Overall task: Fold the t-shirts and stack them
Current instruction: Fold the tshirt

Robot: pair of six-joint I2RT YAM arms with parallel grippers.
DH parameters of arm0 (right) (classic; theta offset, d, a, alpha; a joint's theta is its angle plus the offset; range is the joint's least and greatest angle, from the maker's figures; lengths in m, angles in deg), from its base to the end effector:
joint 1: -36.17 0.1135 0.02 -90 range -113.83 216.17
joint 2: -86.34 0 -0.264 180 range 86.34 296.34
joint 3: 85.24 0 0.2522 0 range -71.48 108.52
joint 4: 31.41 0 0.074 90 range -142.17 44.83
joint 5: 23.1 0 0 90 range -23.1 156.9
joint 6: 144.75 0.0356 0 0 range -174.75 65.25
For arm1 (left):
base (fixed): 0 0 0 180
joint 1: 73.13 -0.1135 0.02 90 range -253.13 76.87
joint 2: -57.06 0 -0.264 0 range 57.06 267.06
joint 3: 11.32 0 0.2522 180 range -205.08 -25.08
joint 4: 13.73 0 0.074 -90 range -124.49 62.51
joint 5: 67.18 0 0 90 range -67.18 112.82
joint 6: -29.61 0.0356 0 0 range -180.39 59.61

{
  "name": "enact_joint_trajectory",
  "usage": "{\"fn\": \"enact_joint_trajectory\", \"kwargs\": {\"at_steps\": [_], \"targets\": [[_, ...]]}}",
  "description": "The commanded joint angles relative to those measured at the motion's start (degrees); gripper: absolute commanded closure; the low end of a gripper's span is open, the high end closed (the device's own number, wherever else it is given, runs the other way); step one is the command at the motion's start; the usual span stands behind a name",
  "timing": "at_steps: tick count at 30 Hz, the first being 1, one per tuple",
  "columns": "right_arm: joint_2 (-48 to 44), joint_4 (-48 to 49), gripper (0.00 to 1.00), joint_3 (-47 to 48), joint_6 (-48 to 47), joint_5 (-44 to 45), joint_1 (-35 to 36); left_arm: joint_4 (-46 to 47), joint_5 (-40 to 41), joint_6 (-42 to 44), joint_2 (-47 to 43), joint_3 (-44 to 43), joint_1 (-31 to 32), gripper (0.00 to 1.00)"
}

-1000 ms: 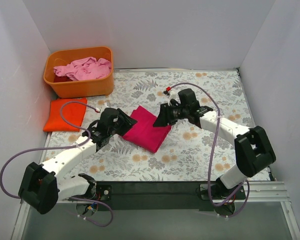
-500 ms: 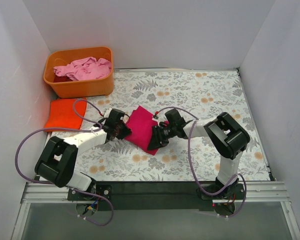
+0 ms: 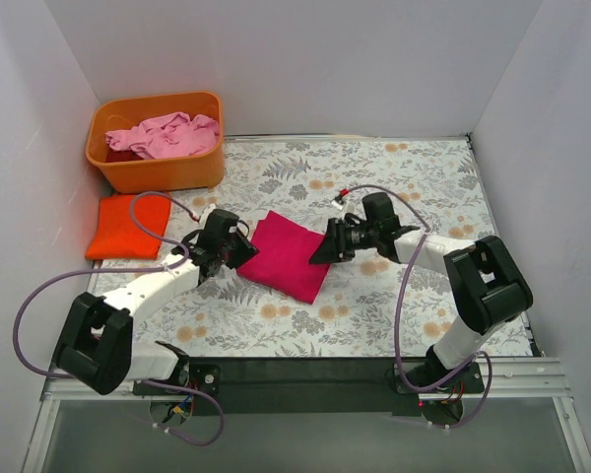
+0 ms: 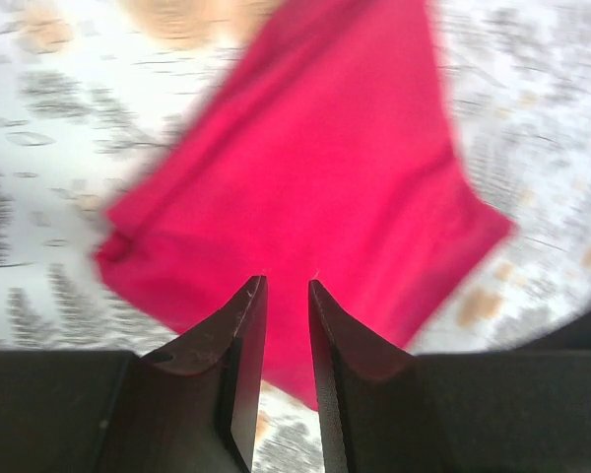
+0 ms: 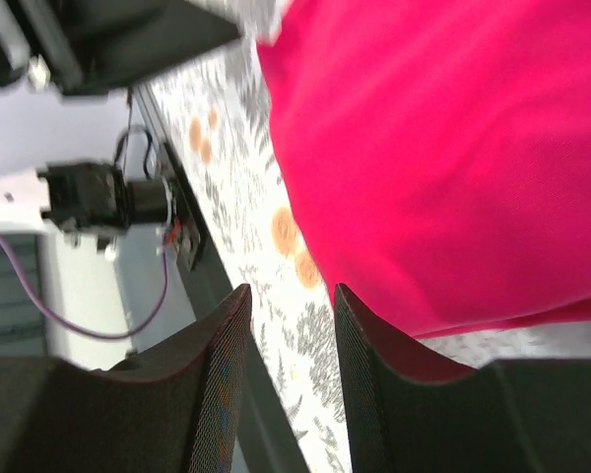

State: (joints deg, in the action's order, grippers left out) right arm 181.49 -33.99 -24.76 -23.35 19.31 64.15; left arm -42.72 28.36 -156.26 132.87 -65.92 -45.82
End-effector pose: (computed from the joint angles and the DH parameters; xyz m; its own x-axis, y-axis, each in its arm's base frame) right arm 0.2783 0.1776 0.1736 -0.8915 -0.0757 -0.4466 -0.4346 0.4210 0.7962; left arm 0.2330 -0.1164 0.1941 -0.3298 -0.9440 -0.0083 -0.7202 0.2573 -0.6443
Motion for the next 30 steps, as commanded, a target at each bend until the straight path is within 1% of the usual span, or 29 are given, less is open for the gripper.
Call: {"fn": "enact_joint_trajectory", "kwargs": {"at_steps": [1, 3, 5, 7, 10, 13, 16, 18, 21, 24, 26, 28, 29, 30], "targets": [[-1.4, 0.9, 0.6, 3.6, -1.7, -1.4, -5.3, 0.3, -1.8, 1.6, -3.3, -4.9, 4.3, 0.76], [0.9, 0.9, 0.61, 5.4, -2.1, -1.9, -7.5, 1.2, -3.0, 1.6, -1.7, -5.9, 6.0, 0.76], [4.1, 0.9, 0.6, 7.7, -2.8, -1.9, -8.2, 2.6, -5.0, 1.2, -0.1, -6.5, 7.8, 0.76], [6.9, 1.1, 0.61, 8.7, -3.1, -1.9, -9.1, 3.5, -5.0, -0.3, 2.6, -6.2, 9.2, 0.79], [12.6, 2.3, 0.61, 9.5, -3.4, -0.7, -10.0, 5.2, -4.3, -2.9, 5.8, -2.7, 9.3, 0.84], [14.8, 3.6, 0.61, 9.0, -3.4, 0.2, -10.8, 6.6, -3.0, -5.7, 7.9, 0.2, 9.4, 0.87], [17.1, 3.7, 0.61, 8.8, -4.5, 1.3, -11.6, 7.6, -2.0, -10.6, 10.1, 4.1, 9.3, 0.89], [18.6, 3.6, 0.61, 8.9, -5.1, 2.1, -12.2, 9.2, -3.1, -13.5, 11.5, 5.9, 9.3, 0.89], [19.9, 3.4, 0.61, 9.5, -6.0, 3.3, -12.6, 9.6, -3.8, -15.6, 13.8, 5.6, 9.4, 0.89], [20.2, 2.3, 0.61, 12.0, -7.4, 4.8, -13.0, 11.6, -4.7, -18.2, 14.7, 4.4, 9.4, 0.87], [19.4, 0.3, 0.61, 13.8, -8.1, 5.4, -13.2, 13.8, -7.2, -19.6, 14.4, 3.7, 9.9, 0.83], [16.5, -0.8, 0.61, 14.6, -8.5, 5.5, -13.2, 14.4, -7.2, -20.7, 13.1, 2.6, 11.0, 0.8], [15.2, -1.0, 0.61, 14.6, -7.8, 5.3, -13.2, 14.4, -6.9, -20.7, 11.2, 2.3, 11.5, 0.74], [13.8, -1.2, 0.61, 14.5, -7.6, 5.2, -13.2, 14.3, -6.4, -20.6, 9.8, 2.3, 11.9, 0.71]]}}
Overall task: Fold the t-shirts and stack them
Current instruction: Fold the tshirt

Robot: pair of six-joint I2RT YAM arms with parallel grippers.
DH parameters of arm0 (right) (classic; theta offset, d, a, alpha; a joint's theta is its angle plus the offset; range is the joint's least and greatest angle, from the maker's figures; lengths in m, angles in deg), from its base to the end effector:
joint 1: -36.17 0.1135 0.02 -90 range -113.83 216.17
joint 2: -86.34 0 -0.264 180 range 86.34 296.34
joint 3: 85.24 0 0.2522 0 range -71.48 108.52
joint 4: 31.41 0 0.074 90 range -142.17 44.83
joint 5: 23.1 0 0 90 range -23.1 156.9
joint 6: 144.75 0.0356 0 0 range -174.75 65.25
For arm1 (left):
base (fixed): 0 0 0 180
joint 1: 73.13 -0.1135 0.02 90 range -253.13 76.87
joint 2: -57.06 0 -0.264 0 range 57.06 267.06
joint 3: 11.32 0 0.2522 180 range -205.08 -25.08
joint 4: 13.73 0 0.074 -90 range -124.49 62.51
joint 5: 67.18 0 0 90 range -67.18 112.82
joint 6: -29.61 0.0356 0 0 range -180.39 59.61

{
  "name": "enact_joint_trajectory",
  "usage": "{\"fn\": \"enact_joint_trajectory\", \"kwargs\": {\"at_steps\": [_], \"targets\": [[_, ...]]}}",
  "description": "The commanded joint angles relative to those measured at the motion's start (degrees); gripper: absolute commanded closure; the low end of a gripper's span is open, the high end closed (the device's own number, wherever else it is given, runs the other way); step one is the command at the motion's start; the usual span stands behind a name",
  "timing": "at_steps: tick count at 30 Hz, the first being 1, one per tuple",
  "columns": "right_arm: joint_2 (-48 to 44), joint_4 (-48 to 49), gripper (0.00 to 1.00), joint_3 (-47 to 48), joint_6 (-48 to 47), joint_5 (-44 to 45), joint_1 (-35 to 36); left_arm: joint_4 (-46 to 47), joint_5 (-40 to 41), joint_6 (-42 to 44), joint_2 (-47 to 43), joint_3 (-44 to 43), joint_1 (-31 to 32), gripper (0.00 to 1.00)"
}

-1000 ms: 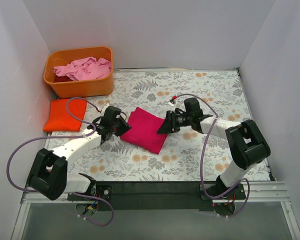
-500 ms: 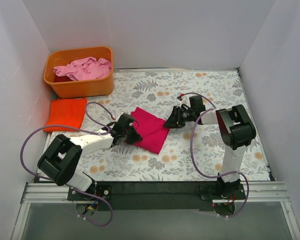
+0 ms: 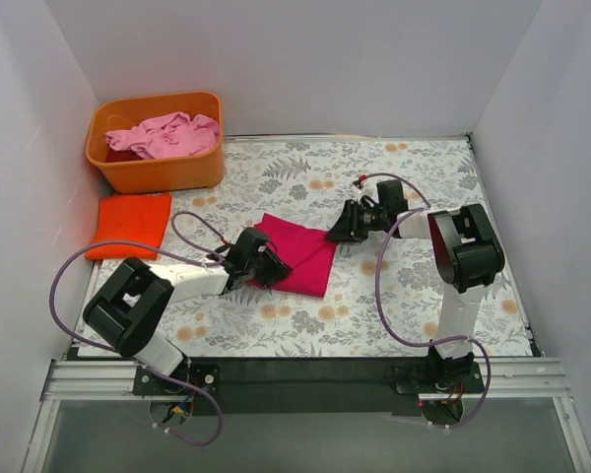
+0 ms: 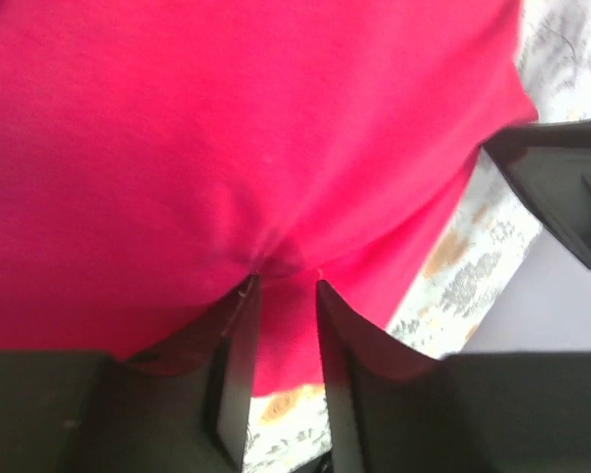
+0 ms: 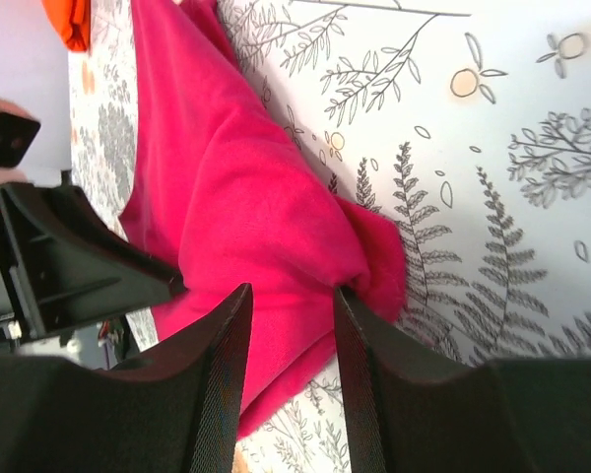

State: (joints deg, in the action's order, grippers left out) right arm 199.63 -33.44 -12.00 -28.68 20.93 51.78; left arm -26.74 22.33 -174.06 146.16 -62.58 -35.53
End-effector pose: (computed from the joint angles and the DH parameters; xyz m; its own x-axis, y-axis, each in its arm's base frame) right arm 0.3694 0.1298 0.1275 -0.8878 0.0691 -0.4549 -0.3460 0.5516 0.7590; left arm 0.2250 -0.1737 0.1378 -0.3160 -0.9126 0.2595 -0.8094 0.1166 -0.5756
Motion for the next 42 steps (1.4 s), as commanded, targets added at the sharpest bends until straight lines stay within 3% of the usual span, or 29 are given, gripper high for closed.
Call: {"fn": "enact_joint_trajectory", "kwargs": {"at_steps": [1, 7, 12, 18, 23, 27, 32, 35, 42], "targets": [[-7.4, -1.6, 0.61, 1.3, -1.7, 3.4, -0.9, -1.7, -0.2, -2.7, -5.0, -0.6, 1.6, 0.69], [-15.5, -1.4, 0.6, -2.8, 1.4, 3.0, 3.7, -6.7, 12.8, 1.7, -14.0, 0.4, 0.7, 0.69], [-16.5, 0.4, 0.6, -5.3, 2.9, 1.9, 14.2, -7.8, 12.1, 2.9, -13.0, 1.9, -1.5, 0.78], [-7.6, 5.1, 0.6, -6.7, 4.7, 0.5, 19.2, -6.4, 9.6, 2.2, -5.3, 2.9, -2.0, 0.83], [-1.3, 5.0, 0.61, -9.8, 5.8, 1.5, 18.0, -5.6, 6.1, -2.6, -3.4, 7.9, -4.7, 0.83], [-3.9, 5.2, 0.61, -11.0, 5.0, -0.3, 16.2, -5.6, 5.1, -2.6, -7.3, 10.0, -6.7, 0.83], [-9.0, 5.1, 0.61, -7.1, 5.8, -2.3, 12.5, -5.8, 8.1, 6.0, -11.5, 3.2, -6.8, 0.77], [-9.0, 5.1, 0.6, -3.9, 6.7, -3.3, 9.4, -5.4, 9.0, 12.8, -9.0, -3.3, -7.5, 0.7], [-1.6, 5.1, 0.61, 4.5, 7.2, -3.2, 5.2, -1.1, 3.0, 19.4, 3.6, -14.5, -11.5, 0.7]]}}
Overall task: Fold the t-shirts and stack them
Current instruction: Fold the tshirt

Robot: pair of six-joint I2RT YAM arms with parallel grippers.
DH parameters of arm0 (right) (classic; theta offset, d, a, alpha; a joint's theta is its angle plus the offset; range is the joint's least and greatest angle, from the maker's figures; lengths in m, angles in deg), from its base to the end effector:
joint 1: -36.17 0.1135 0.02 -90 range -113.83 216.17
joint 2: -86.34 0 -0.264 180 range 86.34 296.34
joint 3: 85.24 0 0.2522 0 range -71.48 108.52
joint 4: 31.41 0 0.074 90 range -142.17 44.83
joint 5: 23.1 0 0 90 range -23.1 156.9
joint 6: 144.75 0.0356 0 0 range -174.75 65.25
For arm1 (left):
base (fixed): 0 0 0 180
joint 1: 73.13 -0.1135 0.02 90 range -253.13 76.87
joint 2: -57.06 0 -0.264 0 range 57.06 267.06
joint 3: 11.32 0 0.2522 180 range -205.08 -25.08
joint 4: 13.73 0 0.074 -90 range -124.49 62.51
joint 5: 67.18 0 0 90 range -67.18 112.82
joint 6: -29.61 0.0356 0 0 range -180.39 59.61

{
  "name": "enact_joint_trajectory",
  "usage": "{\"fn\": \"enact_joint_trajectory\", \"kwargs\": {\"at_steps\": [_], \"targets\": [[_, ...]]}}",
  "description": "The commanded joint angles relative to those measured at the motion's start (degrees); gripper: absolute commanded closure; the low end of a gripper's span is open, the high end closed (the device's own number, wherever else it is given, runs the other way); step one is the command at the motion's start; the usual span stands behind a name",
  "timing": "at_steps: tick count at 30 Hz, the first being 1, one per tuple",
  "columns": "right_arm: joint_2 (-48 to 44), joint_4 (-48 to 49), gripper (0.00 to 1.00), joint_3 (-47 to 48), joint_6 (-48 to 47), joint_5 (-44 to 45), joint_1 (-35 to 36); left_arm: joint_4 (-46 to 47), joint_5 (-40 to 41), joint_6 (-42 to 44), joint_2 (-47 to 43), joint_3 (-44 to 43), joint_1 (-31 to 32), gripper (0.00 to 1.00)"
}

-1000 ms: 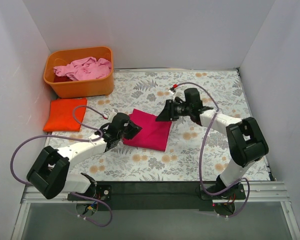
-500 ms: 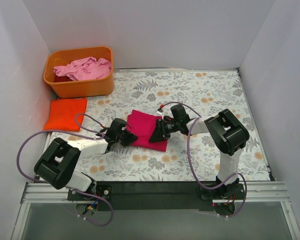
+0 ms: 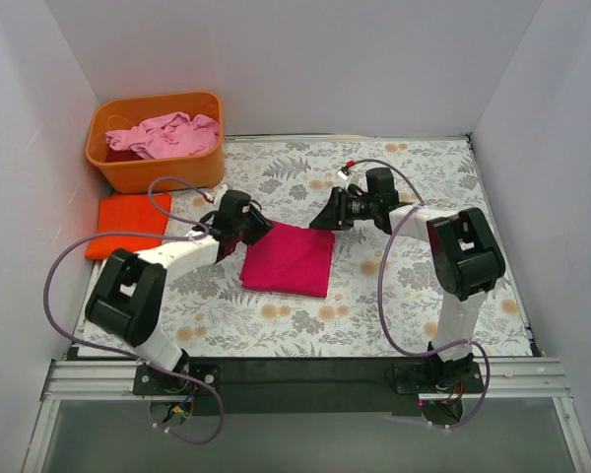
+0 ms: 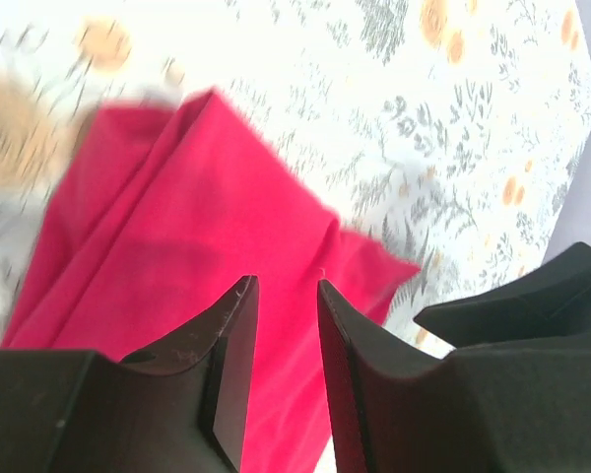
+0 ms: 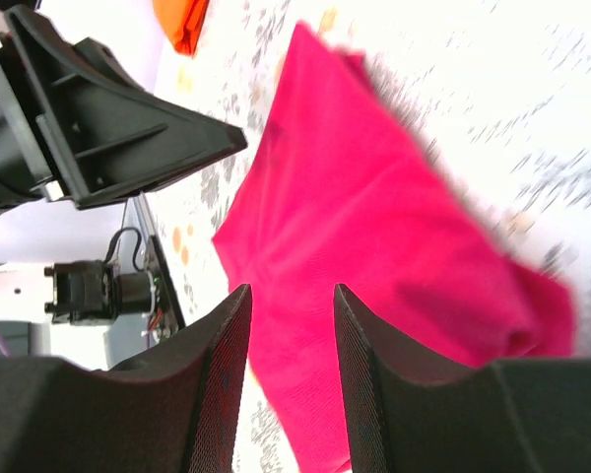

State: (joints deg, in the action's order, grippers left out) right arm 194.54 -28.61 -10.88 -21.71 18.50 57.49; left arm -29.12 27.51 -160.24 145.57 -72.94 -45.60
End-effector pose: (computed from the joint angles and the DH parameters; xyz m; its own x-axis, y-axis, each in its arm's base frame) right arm 0.3588 0.1686 0.1735 -0.8597 0.0530 -0.5080 -0.4408 0.4254 0.7904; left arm 0.2843 -0.1449 0.1897 -0.2990 -0.9515 0.0724 -0.6574 0.1504 -0.7384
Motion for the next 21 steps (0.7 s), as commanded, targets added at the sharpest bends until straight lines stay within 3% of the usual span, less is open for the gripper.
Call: {"fn": "enact_joint_trajectory", "kwargs": {"at_steps": [1, 6, 13, 18, 21], "targets": [[4.5, 0.3, 0.61, 4.8, 0.2, -0.6, -0.8, 1.3, -2.5, 5.9, 5.9, -5.2, -1.7, 0.7], [10.2, 0.5, 0.61, 6.1, -0.1, 0.9, -2.7, 1.3, -3.4, 5.8, 13.7, -9.0, -4.1, 0.77], [13.4, 0.7, 0.61, 2.9, -2.5, 2.4, -5.9, 6.0, -6.6, 3.3, 14.6, -1.9, -9.8, 0.8], [8.7, 0.1, 0.61, 2.2, -4.2, 2.9, -6.0, 6.2, -8.6, 4.0, 9.6, 0.1, -10.2, 0.78], [3.4, -2.7, 0.6, 2.3, -6.3, 4.7, -5.6, 3.1, -7.4, 6.6, 2.9, -0.3, -10.2, 0.69]]}}
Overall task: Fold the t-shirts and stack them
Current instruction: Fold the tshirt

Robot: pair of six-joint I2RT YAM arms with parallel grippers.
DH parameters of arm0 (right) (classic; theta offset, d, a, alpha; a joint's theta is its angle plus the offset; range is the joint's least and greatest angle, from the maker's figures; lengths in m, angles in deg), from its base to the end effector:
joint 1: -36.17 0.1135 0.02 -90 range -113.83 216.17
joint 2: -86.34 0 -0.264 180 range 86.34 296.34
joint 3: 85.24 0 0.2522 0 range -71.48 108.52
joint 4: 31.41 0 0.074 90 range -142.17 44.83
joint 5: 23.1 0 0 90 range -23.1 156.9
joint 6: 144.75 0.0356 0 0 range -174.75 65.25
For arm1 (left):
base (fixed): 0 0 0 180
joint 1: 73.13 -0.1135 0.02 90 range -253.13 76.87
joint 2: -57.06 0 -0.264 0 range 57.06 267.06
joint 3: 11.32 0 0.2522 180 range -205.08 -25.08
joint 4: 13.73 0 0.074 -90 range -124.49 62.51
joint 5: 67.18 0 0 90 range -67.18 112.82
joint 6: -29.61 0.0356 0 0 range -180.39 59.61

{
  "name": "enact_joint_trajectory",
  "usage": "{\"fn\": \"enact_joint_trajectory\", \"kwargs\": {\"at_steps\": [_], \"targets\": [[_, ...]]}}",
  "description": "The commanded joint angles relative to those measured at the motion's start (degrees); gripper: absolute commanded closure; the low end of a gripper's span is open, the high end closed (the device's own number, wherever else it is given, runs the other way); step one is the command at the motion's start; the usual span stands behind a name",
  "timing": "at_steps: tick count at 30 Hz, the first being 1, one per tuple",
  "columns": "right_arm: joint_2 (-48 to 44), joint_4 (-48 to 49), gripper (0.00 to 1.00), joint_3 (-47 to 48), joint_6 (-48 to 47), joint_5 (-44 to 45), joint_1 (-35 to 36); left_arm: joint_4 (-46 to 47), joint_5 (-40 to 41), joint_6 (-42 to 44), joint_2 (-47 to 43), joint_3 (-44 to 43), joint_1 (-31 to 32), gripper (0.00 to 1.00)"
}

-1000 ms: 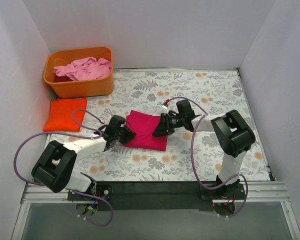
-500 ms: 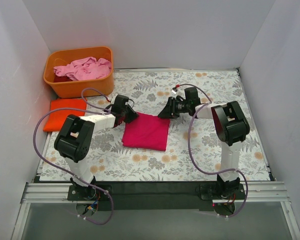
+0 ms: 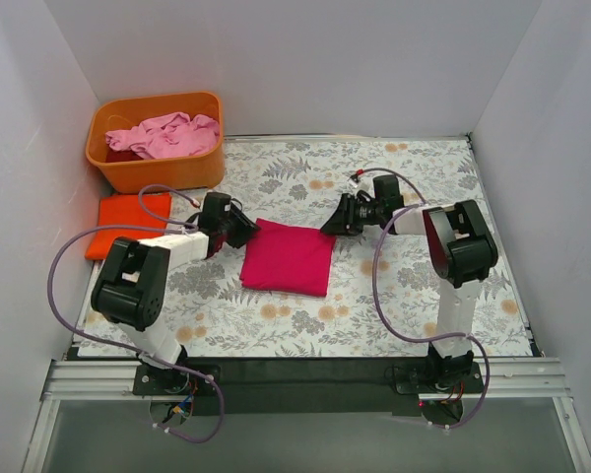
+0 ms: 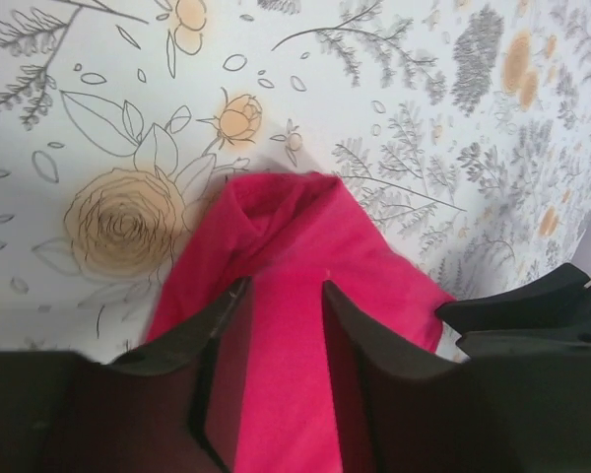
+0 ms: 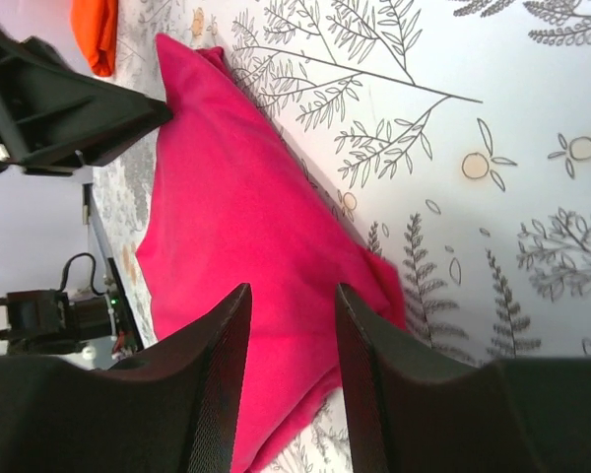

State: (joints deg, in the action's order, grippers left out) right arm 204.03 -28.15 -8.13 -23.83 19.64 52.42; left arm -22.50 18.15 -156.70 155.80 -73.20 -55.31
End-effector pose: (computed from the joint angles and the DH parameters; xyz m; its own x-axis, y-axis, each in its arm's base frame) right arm 0.3885 0.1405 0.1237 -0.8850 0.1053 -0.4534 -0.3449 0.5059 0.7906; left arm 0.3213 -0.1063 0.1449 -0.2822 -0.9498 0.1347 -0.7159 0.1151 -0.6887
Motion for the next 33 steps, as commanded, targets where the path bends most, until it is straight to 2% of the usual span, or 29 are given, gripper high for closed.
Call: {"fn": "enact_joint_trajectory", "kwargs": {"at_steps": [1, 2, 5, 7, 9, 12, 16, 22, 26, 33], "targets": [[-7.4, -5.1, 0.6, 1.0, -5.7, 4.5, 0.4, -4.7, 2.6, 4.1, -9.0, -0.3, -0.5, 0.65], [-8.6, -10.2, 0.59, 1.8, -8.9, 6.6, 1.1, -6.8, 3.7, 5.1, -12.6, -0.8, -0.6, 0.57], [-14.0, -18.7, 0.55, 4.8, -15.2, 13.3, 5.4, -12.2, 7.5, 9.8, -19.2, -1.5, -1.5, 0.43], [-15.7, -22.4, 0.48, 6.0, -17.6, 17.7, 10.4, -17.1, 10.4, 13.2, -22.0, -2.1, -2.3, 0.37], [-17.1, -26.7, 0.46, 8.2, -21.2, 25.2, 14.6, -21.4, 12.7, 16.4, -25.7, -2.0, -4.0, 0.29], [-16.2, -31.0, 0.43, 12.2, -24.7, 34.0, 23.0, -25.7, 16.8, 19.0, -30.2, -0.8, -6.3, 0.23], [-11.1, -35.7, 0.42, 19.3, -28.0, 40.8, 33.1, -26.7, 17.1, 20.5, -34.5, 4.4, -9.0, 0.2], [-1.9, -40.4, 0.44, 30.5, -32.9, 48.9, 42.5, -27.2, 15.9, 20.2, -36.2, 9.3, -10.4, 0.2], [3.6, -43.6, 0.46, 34.9, -33.6, 50.9, 45.1, -27.8, 15.9, 20.4, -34.8, 9.2, -10.8, 0.2], [7.7, -45.8, 0.48, 37.4, -35.9, 53.6, 49.0, -28.6, 13.8, 20.2, -32.6, 8.6, -12.1, 0.2]]}}
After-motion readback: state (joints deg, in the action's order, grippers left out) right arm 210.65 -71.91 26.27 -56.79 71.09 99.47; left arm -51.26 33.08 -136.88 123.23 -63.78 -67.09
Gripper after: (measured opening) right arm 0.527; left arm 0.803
